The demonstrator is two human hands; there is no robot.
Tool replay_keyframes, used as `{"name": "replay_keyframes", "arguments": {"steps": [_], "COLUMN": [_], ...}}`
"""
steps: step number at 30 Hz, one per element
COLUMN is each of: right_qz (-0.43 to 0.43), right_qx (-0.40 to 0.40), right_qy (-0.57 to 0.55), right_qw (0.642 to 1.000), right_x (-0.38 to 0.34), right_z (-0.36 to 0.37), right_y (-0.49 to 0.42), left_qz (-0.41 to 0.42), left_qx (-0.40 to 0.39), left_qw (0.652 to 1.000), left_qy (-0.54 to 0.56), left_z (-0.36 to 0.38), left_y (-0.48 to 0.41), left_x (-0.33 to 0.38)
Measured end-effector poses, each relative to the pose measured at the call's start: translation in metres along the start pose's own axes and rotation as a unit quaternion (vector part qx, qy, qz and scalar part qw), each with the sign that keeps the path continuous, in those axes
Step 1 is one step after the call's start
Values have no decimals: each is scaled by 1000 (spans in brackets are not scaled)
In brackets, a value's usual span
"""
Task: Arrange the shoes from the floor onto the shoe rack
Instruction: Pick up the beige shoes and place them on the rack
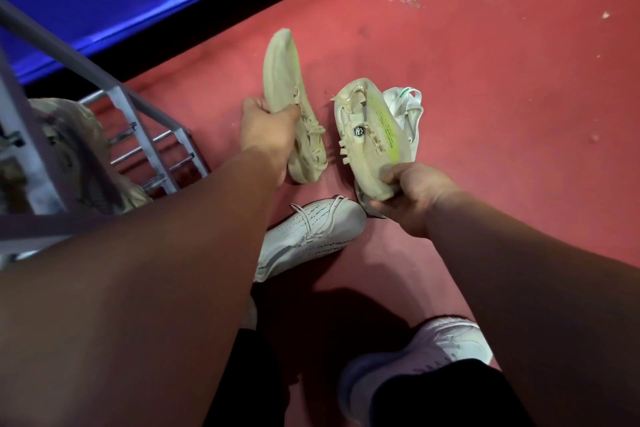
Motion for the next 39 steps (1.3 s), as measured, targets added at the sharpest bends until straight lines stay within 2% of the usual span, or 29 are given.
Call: {"name": "replay_keyframes", "arguments": {"steps": [3, 8, 11, 19, 22, 30, 34, 39], "right_qz": [-8, -21, -30, -37, -42, -54, -95, -144], "right_qx": [9, 24, 24, 17, -1, -47, -28, -37], "right_qy": [16, 13, 18, 60, 72, 84, 87, 100], "right_qw": [1000, 999, 999, 997, 997, 994, 991, 984], "right_x": [-1, -3, -5, -10, -18, -32, -41, -37], "right_z": [-1, -2, -3, 5, 15, 26, 14, -9], "right_y": [1, 8, 12, 29, 42, 116, 167, 242], "left_qz": [15, -8, -2, 16, 10, 8, 12, 21], "left_qx": [-43, -92, -106, -17, -7, -11, -48, -116], "left_qw": [999, 995, 994, 997, 996, 987, 976, 976], "left_qy": [-19, 43, 35, -71, -93, -162, -214, -182], "left_z": [7, 17, 14, -18, -28, -66, -80, -94], "left_y": [5, 15, 16, 22, 37, 100, 140, 204], "left_x": [6, -11, -17, -3, 11, 49, 76, 112]}}
Point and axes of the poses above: each hand's wrist, its own y-axis away from the middle knuckle, its own z-axis out of the palm, x = y × z, the point moved 10 cm from there along -y, towards the middle knuckle
